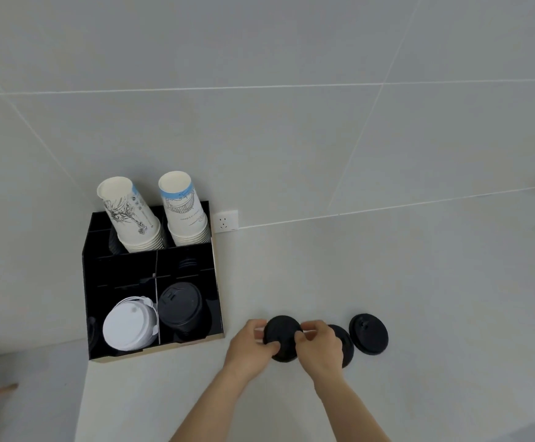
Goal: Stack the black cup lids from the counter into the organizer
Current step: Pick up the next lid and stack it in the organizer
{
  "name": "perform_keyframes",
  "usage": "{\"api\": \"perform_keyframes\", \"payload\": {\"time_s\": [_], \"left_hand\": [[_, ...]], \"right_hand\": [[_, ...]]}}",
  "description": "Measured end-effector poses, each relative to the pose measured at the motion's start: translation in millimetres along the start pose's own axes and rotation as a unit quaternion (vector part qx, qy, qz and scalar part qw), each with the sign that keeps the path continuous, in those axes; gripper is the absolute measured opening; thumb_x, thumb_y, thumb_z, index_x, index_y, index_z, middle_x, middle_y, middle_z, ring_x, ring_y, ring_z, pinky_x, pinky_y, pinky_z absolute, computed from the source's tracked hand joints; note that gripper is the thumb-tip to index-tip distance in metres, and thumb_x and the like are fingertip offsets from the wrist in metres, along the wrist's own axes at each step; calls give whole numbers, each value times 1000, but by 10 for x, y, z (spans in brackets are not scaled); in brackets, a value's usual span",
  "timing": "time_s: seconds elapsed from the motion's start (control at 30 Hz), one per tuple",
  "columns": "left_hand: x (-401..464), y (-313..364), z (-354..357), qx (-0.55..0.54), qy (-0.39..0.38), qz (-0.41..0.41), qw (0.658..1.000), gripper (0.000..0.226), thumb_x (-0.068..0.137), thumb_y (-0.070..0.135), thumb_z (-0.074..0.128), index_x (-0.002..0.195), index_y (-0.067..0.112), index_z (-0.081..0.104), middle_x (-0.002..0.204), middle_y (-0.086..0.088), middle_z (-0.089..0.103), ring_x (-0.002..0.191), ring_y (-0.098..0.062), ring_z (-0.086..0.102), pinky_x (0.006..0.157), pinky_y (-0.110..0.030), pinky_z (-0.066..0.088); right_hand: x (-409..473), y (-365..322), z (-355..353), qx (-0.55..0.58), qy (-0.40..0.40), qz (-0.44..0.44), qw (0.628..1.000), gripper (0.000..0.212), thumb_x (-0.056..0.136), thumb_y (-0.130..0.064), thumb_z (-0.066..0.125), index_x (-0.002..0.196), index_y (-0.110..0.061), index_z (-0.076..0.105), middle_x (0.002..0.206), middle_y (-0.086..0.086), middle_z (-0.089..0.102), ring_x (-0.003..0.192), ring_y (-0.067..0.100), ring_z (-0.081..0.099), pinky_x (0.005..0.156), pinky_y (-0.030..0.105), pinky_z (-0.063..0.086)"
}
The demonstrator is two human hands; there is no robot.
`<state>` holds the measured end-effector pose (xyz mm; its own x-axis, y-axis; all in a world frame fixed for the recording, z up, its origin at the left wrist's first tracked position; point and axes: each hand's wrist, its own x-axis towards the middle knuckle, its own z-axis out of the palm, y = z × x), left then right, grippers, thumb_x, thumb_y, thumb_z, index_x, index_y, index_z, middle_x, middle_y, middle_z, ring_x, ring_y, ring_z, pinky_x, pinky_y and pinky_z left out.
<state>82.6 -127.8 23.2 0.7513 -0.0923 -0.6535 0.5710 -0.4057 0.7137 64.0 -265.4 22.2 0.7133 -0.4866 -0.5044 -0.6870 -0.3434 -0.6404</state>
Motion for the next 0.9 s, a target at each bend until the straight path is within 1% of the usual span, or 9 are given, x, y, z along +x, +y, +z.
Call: {"api": "perform_keyframes", "payload": {"time_s": [0.1,0.27,0.33,0.43,0.5,0.6,0.67,0.8,0.9], "left_hand": [[-21,183,-244,7,59,39,997,50,83,22,69,130,27,54,117,7,64,101,-11,63,73,-19,46],[-76,383,-764,-19,152,90,984,35,82,23,71,116,30,65,106,11,68,92,-3,66,89,-33,55],[-87,390,-978,-29,186,105,976,33,83,21,71,115,28,67,105,10,69,90,-1,65,89,-28,52],[-92,348,-1284,-22,227,121,966,31,85,19,70,115,25,67,103,10,70,86,3,62,83,-19,46],[-89,266,-1446,-15,246,112,963,31,85,20,70,115,24,67,100,12,69,87,-1,63,85,-22,48],[-83,84,-1608,13,274,88,958,31,84,21,72,115,25,67,99,12,67,90,-8,66,92,-32,52],[-62,-41,-1663,25,283,74,956,31,84,21,72,114,25,66,99,11,69,89,-10,67,91,-35,54],[9,-238,-1691,49,283,54,956,35,83,20,73,116,23,64,94,11,67,88,-12,66,82,-28,51],[61,-327,-1663,63,280,49,957,40,82,20,74,120,23,62,105,8,69,91,-12,63,78,-24,46]], "right_hand": [[-17,-304,28,10,16,-35,999,19,86,-23,62,105,-21,64,88,-6,67,79,16,63,73,33,51],[-99,-824,208,36,9,-109,993,17,85,-19,62,100,-23,67,90,-6,71,83,16,66,81,42,57],[-150,-1011,334,44,0,-137,990,19,85,-18,61,100,-23,70,91,-7,71,81,14,67,82,42,58],[-233,-1240,565,44,-11,-170,984,21,83,-17,62,102,-20,72,93,-5,72,83,16,67,84,40,57],[-290,-1337,730,36,-26,-187,981,22,83,-17,63,103,-20,72,96,-5,72,84,16,68,86,39,56],[-348,-1386,978,11,-44,-205,978,23,83,-17,64,105,-21,71,101,-5,73,86,16,69,88,35,54],[-365,-1373,1120,-6,-56,-213,975,25,83,-16,66,107,-20,72,103,-4,74,91,17,69,89,33,54],[-366,-1296,1306,-45,-67,-225,971,29,83,-12,66,110,-20,72,106,-2,74,97,17,69,91,30,54],[-355,-1237,1379,-70,-67,-233,968,33,83,-11,66,115,-20,70,110,-2,73,100,17,68,92,31,54]]}}
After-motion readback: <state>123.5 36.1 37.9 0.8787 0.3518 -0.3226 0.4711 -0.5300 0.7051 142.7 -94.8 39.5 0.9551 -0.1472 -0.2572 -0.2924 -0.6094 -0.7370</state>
